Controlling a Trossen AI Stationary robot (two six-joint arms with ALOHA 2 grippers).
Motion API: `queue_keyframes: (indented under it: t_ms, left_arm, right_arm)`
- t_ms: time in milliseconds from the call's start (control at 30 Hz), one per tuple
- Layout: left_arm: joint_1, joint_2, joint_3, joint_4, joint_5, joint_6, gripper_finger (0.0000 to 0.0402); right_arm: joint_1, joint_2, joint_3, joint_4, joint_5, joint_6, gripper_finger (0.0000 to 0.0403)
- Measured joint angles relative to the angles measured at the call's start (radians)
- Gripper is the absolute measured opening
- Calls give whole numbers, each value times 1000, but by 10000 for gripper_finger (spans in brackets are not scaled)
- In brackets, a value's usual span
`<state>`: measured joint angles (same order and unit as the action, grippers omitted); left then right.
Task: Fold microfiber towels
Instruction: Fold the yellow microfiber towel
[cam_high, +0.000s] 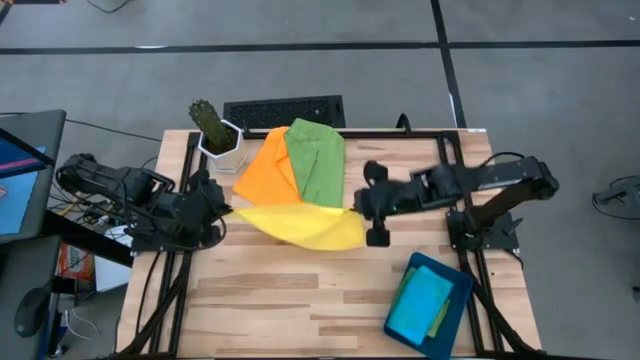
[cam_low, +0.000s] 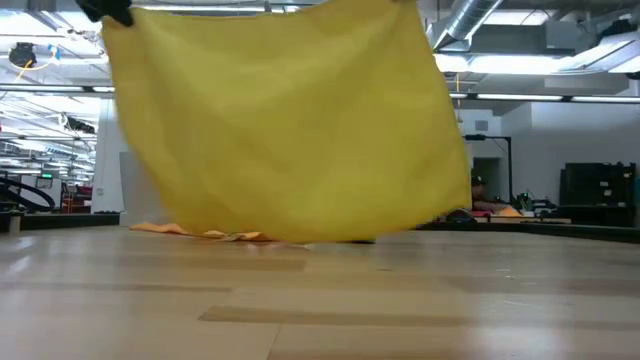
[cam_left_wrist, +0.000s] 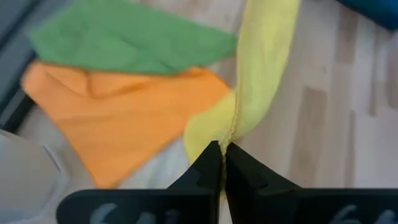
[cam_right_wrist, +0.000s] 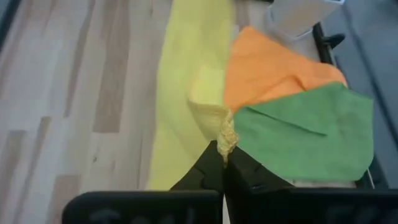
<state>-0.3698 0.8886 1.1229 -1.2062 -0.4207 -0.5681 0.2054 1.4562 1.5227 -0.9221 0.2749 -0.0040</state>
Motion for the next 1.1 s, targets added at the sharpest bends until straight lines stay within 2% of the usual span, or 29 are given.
queue_keyframes:
  t_ms: [133,267,433,533,633,700,867,1000,1100]
  left_arm:
    - [2,4,4,-47,0,7,0]
    - [42,59,72,-93,-88,78,0]
    - [108,136,216,-192,-205,140,0]
    - [128,174,285,-247,-257,153,0]
    - [131,199,303,-289,-241,133,0]
    - [118,216,284,-292,-186,96,0]
    - [3,247,170,-257,-67,-46,0]
    - [-155,271,58,-150,-1,-225,0]
    - [-292,293,-21,-22,29,-382,0]
  right_arm:
    - [15,-55,-218,258,71,-28,16]
    - [-33,-84,-345,480,122,-120,25]
    - [-120,-106,-372,612,198,-230,24]
    - [-158,-114,-372,648,206,-278,16]
    - [-168,-109,-369,658,190,-258,15]
    - [-155,-95,-371,614,150,-215,20]
    - [-44,-48,-428,575,118,-37,28]
    - [104,-7,-498,577,119,124,18]
    - [229,21,-527,577,165,264,16]
